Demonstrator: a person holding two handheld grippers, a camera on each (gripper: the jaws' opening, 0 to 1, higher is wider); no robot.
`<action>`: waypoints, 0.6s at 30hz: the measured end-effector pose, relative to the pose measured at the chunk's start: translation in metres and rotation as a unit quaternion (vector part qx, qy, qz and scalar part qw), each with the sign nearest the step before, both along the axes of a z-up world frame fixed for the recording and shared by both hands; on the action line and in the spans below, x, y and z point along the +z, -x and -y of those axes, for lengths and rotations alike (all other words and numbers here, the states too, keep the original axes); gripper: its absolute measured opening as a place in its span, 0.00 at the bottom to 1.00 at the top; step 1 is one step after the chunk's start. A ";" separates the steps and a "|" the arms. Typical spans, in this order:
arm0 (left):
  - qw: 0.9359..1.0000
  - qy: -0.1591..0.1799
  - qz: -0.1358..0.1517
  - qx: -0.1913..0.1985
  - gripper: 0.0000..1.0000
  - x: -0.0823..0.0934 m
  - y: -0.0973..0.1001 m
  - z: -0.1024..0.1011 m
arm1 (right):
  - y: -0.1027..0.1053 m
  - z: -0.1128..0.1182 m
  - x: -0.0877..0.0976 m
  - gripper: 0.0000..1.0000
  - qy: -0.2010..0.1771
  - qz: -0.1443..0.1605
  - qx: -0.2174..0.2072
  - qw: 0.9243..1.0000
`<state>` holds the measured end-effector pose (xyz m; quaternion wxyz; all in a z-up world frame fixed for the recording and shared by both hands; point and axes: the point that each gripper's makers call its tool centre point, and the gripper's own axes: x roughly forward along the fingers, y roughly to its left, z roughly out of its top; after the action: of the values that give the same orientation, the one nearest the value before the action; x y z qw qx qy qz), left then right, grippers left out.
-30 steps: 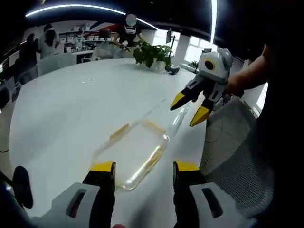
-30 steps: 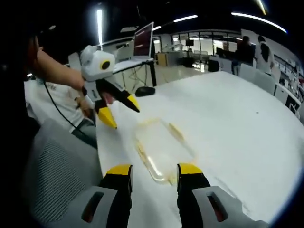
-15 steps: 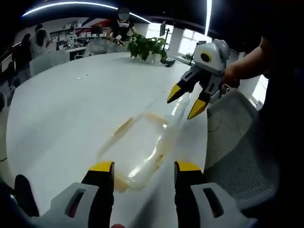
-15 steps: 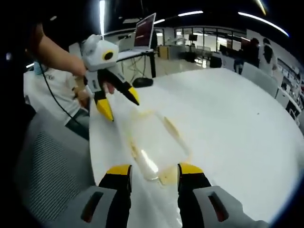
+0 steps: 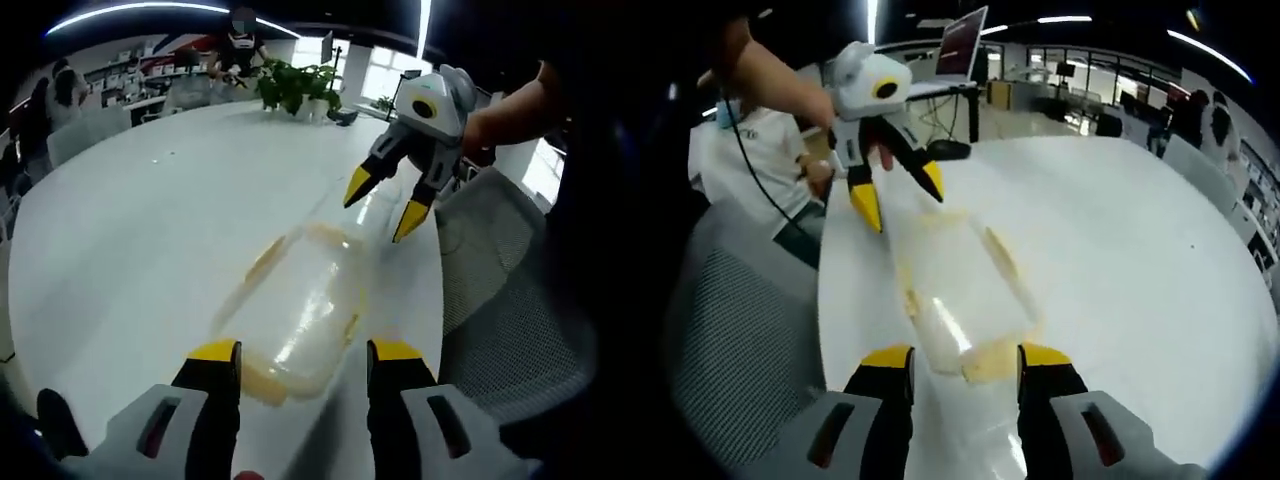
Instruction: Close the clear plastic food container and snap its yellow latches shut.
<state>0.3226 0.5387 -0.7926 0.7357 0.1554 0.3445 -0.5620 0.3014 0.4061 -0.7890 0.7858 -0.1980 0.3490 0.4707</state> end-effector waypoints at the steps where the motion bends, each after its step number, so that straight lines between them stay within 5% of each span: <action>1: 1.000 -0.001 0.001 0.000 0.49 0.000 -0.001 -0.001 | 0.000 0.001 -0.001 0.39 0.005 0.000 0.002 1.000; 18: 0.999 -0.029 0.002 -0.035 0.51 -0.012 -0.017 -0.007 | -0.012 0.007 -0.015 0.41 0.042 -0.011 0.038 0.998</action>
<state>0.3394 0.5457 -0.8047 0.7117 0.1897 0.3534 -0.5767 0.3134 0.3996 -0.8043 0.7545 -0.2385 0.3694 0.4873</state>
